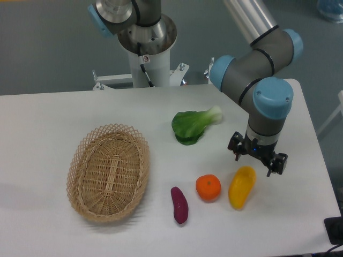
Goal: Pick up the orange from the table
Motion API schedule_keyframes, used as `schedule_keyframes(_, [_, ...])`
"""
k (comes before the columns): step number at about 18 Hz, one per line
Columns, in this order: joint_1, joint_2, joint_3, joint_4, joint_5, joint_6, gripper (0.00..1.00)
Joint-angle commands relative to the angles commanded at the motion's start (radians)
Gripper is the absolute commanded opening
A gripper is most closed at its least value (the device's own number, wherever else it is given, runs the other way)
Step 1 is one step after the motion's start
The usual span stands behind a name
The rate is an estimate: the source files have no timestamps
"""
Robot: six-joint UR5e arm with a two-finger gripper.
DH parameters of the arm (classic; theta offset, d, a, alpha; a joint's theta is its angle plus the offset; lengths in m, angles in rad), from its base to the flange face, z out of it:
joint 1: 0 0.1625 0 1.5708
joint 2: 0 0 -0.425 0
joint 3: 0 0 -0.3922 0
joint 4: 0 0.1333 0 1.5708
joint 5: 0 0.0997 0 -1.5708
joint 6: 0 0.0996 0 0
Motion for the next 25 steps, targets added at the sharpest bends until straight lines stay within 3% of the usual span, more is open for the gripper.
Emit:
schedule_keyframes(10, [-0.003, -0.002, 0.000, 0.003, -0.002, -0.003, 1.00])
schedule_keyframes(14, [-0.020, -0.012, -0.012, 0.015, -0.003, -0.125, 1.00])
schedule_keyframes(16, [-0.025, -0.017, -0.018, 0.047, -0.003, -0.159, 1.00])
schedule_keyframes(20, [-0.055, -0.011, -0.098, 0.152, -0.003, -0.188, 1.00])
schedule_keyframes(25, [-0.098, -0.031, -0.104, 0.161, -0.009, -0.273, 1.00])
